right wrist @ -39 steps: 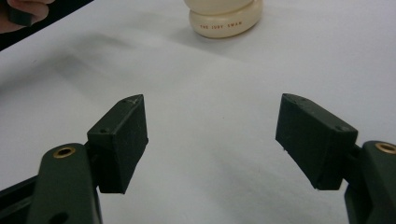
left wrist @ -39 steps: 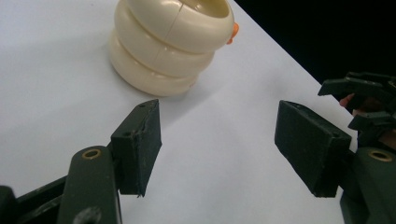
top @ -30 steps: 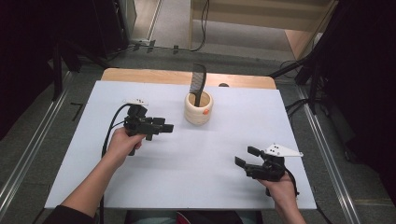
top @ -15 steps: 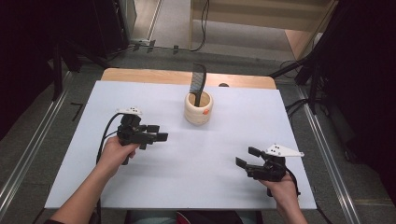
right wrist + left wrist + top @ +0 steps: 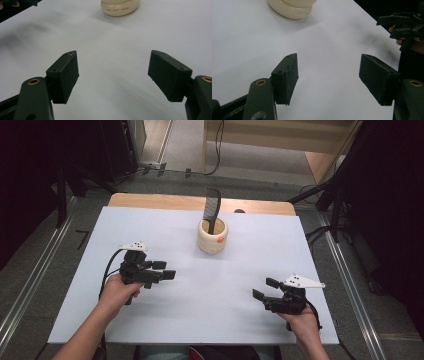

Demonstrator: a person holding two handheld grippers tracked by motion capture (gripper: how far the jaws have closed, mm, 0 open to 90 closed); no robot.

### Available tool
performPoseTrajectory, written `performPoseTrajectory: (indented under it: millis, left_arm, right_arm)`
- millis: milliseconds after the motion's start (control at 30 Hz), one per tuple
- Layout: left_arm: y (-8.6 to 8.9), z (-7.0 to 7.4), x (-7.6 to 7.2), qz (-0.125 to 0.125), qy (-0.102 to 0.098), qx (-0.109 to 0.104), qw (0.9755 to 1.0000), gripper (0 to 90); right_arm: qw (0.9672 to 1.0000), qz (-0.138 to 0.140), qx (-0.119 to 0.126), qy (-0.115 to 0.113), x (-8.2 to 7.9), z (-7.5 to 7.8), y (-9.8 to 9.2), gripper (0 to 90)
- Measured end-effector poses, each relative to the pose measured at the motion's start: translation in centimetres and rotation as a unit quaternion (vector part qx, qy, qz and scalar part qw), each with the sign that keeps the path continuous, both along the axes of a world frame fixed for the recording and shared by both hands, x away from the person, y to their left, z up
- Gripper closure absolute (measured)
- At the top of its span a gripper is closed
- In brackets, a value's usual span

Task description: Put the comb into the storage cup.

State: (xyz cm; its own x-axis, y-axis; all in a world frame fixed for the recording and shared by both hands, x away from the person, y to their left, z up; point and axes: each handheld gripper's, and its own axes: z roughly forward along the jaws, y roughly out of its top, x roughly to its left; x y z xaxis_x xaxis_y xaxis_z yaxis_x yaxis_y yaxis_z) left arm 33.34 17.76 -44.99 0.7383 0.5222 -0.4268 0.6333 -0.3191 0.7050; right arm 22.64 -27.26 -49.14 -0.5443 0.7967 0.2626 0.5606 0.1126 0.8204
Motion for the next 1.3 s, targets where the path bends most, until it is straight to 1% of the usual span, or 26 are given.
performPoseTrajectory:
  millis: [200,300,567,833,1200,1300]
  left_arm:
    - [0.4,-0.3,-0.9,-0.005,0.002,0.002,1.0000,31.2]
    - [0.5,-0.4,-1.3,-0.008,0.002,0.009,0.9999,30.9]
    - [0.9,-0.6,-2.1,-0.013,0.003,0.013,0.9998,30.9]
    - [1.4,-0.7,-2.9,-0.011,-0.001,0.022,0.9997,30.9]
    - [2.6,-1.0,-3.8,-0.001,0.001,0.031,0.9995,30.9]
    - [3.1,-1.1,-3.9,0.003,0.004,0.030,0.9995,30.9]
  right_arm:
    - [1.0000,-0.003,-0.002,0.000,-0.1,0.0,0.0,22.6]
    - [1.0000,-0.002,-0.002,0.000,-0.1,0.0,0.0,22.6]
    - [1.0000,-0.001,-0.005,0.002,-0.1,-0.1,0.0,22.6]
    - [1.0000,0.000,-0.006,0.004,-0.1,-0.1,0.0,22.6]
    - [0.9999,0.002,-0.009,0.004,-0.1,-0.1,0.0,22.6]
    - [0.9999,0.002,-0.009,0.004,-0.1,-0.1,0.0,22.6]
